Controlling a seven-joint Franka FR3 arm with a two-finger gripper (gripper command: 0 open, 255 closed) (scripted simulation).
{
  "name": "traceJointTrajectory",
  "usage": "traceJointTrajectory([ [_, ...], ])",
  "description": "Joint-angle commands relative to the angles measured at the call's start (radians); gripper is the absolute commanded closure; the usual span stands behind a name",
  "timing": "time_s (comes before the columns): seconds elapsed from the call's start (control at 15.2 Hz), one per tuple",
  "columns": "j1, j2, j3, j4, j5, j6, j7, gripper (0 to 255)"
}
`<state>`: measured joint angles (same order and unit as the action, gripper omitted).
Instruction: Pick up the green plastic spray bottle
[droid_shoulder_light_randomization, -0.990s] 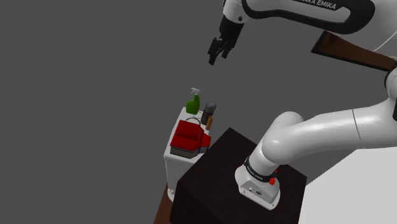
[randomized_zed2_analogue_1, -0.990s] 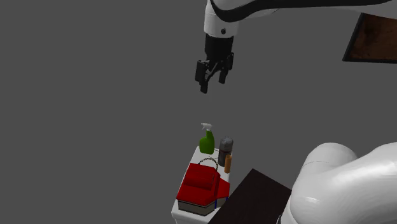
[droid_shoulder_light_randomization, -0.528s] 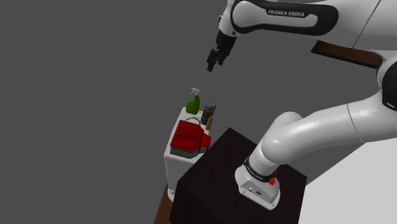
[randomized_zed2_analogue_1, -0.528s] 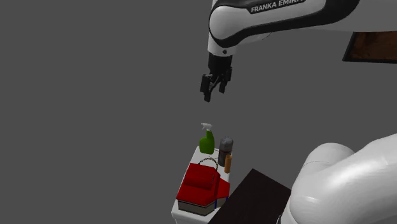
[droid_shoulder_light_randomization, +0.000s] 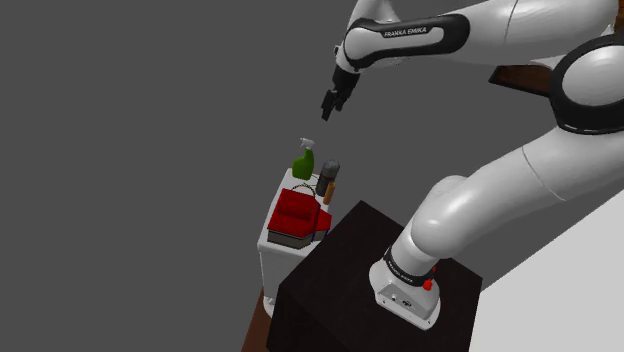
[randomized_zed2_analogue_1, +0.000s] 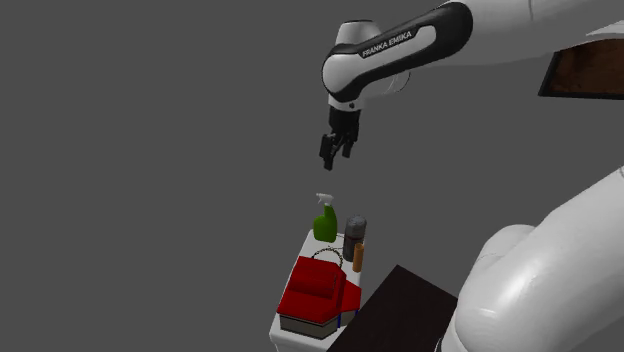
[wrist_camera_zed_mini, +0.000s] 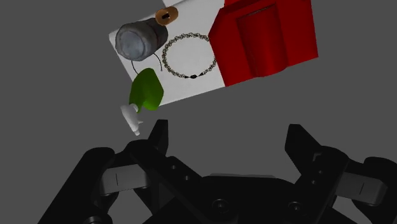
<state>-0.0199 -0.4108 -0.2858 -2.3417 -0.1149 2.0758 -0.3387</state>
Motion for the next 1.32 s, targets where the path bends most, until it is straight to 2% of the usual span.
traceJointTrajectory([
  [0.0,0.003,0.061,-0.035,0.007,0.014,0.049,-0.054,0],
  [0.33,0.014,0.246,-0.116,0.072,0.093,0.144,-0.205,0],
  [0.66,0.005,0.453,-0.164,0.174,0.224,0.206,-0.379,0],
  [0.92,-0.036,0.626,-0.161,0.282,0.34,0.224,-0.513,0],
  [1.25,-0.116,0.836,-0.121,0.449,0.45,0.218,-0.642,0],
])
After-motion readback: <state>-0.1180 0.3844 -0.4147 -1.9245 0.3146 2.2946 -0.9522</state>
